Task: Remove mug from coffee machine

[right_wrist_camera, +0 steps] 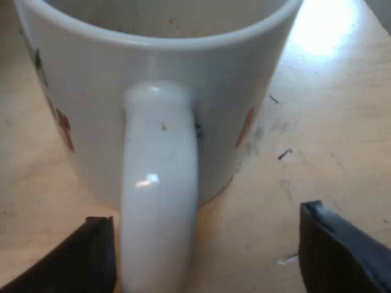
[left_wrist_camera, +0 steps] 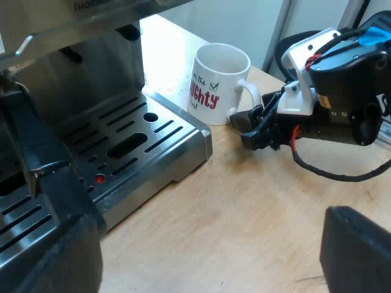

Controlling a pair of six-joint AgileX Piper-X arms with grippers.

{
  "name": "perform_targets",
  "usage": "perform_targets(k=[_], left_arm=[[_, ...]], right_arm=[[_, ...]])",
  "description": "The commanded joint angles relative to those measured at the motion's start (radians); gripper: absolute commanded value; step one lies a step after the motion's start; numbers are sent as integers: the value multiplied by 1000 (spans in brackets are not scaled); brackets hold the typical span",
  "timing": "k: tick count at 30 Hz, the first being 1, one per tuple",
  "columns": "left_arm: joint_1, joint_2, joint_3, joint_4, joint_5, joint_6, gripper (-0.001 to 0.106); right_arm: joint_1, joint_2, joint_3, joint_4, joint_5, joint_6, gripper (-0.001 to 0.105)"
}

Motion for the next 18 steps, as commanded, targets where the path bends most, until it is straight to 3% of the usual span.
perform_targets(k=[1, 10, 18], left_arm=[[-6, -1, -5, -19, -11, -2, 83], [-6, -1, -5, -19, -49, -2, 67], [-6, -1, -5, -19, -61, -9, 66]], right_arm=[[-2, -52, -5, 95, -52, -1, 69], [-2, -304, -5, 406, -107, -1, 69], [-2, -599, -24, 689, -180, -1, 69]])
